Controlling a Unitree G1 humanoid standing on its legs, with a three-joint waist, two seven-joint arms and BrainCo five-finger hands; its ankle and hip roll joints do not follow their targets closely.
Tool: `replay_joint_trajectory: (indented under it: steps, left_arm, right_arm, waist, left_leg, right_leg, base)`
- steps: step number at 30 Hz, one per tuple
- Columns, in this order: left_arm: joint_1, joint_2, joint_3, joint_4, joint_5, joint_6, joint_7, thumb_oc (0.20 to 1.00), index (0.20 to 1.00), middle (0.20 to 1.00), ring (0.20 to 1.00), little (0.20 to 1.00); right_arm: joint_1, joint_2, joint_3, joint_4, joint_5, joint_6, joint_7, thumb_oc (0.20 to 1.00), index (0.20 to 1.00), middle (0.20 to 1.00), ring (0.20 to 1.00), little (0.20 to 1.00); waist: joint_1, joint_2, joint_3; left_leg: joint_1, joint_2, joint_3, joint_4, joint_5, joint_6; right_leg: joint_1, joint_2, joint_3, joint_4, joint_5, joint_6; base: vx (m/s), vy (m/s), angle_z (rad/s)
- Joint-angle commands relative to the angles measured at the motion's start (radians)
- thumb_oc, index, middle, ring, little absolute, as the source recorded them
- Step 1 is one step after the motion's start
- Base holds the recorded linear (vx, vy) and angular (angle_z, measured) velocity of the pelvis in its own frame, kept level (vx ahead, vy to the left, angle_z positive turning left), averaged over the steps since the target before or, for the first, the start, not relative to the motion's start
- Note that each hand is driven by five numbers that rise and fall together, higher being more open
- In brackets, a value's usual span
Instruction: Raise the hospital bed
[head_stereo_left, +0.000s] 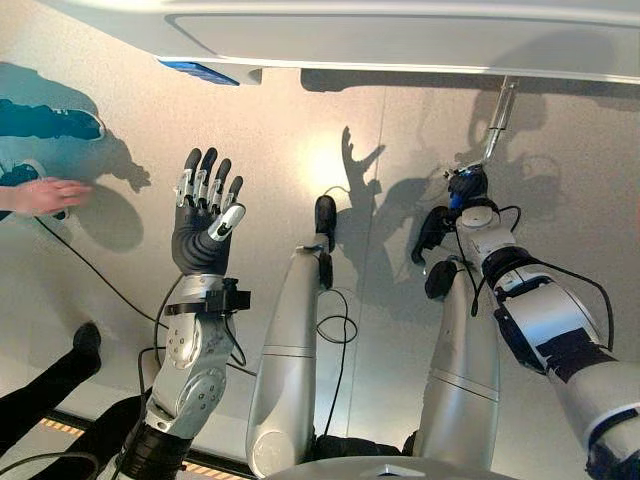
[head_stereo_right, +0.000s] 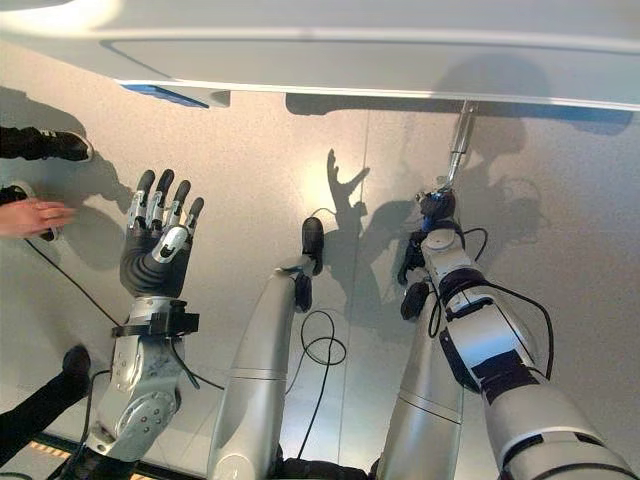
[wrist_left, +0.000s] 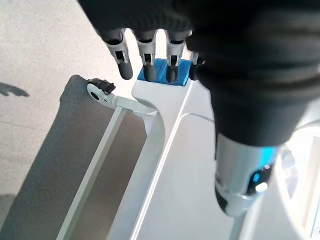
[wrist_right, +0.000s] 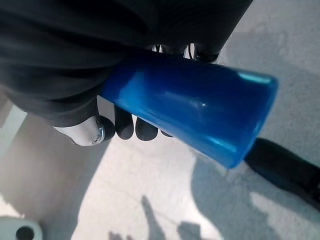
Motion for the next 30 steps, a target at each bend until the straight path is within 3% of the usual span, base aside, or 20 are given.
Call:
replay_joint_trajectory:
  steps: [1, 5, 10, 17, 23, 30]
  left_arm:
    - [0.004, -0.045, 0.013, -0.100, -0.001, -0.045, 0.007, 1.000, 1.000, 1.000, 1.000, 1.000]
    - [0.011, -0.042, 0.023, -0.103, 0.000, -0.044, 0.010, 1.000, 1.000, 1.000, 1.000, 1.000]
    - [0.030, -0.042, 0.043, -0.103, -0.002, -0.042, 0.008, 1.000, 1.000, 1.000, 1.000, 1.000]
    - [0.040, -0.027, 0.050, -0.090, -0.003, -0.044, 0.009, 1.000, 1.000, 1.000, 1.000, 1.000]
    - [0.030, -0.006, 0.060, -0.081, 0.022, -0.049, 0.004, 1.000, 1.000, 1.000, 1.000, 1.000]
    - [0.043, 0.000, 0.077, -0.075, 0.038, -0.053, -0.001, 1.000, 1.000, 1.000, 1.000, 1.000]
  right_arm:
    - [0.049, 0.208, 0.123, -0.023, -0.092, 0.011, 0.095, 0.200, 0.200, 0.200, 0.200, 0.200]
    - [0.074, 0.241, 0.177, -0.112, -0.117, -0.001, 0.111, 0.200, 0.200, 0.200, 0.200, 0.200]
    - [0.162, 0.238, 0.267, -0.395, -0.113, -0.035, 0.150, 0.200, 0.200, 0.200, 0.200, 0.200]
    - [0.275, 0.090, 0.297, -0.783, -0.030, -0.088, 0.177, 0.200, 0.200, 0.200, 0.200, 0.200]
    - [0.396, -0.068, 0.244, -1.078, 0.103, -0.147, 0.206, 0.200, 0.200, 0.200, 0.200, 0.200]
    - [0.485, -0.168, 0.178, -1.224, 0.170, -0.176, 0.217, 0.200, 0.200, 0.200, 0.200, 0.200]
  waist:
    - [0.000, 0.147, -0.023]
    - [-0.004, 0.143, -0.023]
    - [-0.023, 0.117, -0.023]
    - [-0.052, 0.071, -0.023]
    - [-0.074, 0.035, -0.023]
    - [-0.088, 0.018, -0.023]
  left_leg:
    - [-0.101, -0.044, 0.019, -0.075, 0.135, 0.006]
    - [-0.104, -0.045, 0.020, -0.075, 0.137, 0.008]
    - [-0.100, -0.042, 0.024, -0.079, 0.140, 0.009]
    - [-0.067, -0.034, 0.029, -0.113, 0.151, 0.009]
    - [0.018, -0.024, 0.034, -0.208, 0.163, 0.011]
    - [0.069, -0.021, 0.037, -0.255, 0.167, 0.016]
  right_leg:
    - [-0.046, 0.004, -0.003, 0.026, 0.104, 0.095]
    - [-0.051, 0.004, -0.002, 0.026, 0.106, 0.095]
    - [-0.047, 0.008, 0.001, 0.018, 0.112, 0.096]
    - [-0.011, 0.007, 0.000, -0.024, 0.131, 0.106]
    - [0.072, 0.008, -0.006, -0.119, 0.138, 0.114]
    - [0.120, 0.015, -0.010, -0.174, 0.142, 0.115]
  base:
    - [0.00, 0.000, 0.00]
    - [0.00, 0.000, 0.00]
    - [0.00, 0.000, 0.00]
    - [0.00, 0.002, -0.02]
    - [-0.02, 0.005, -0.02]
    - [-0.02, 0.007, -0.05]
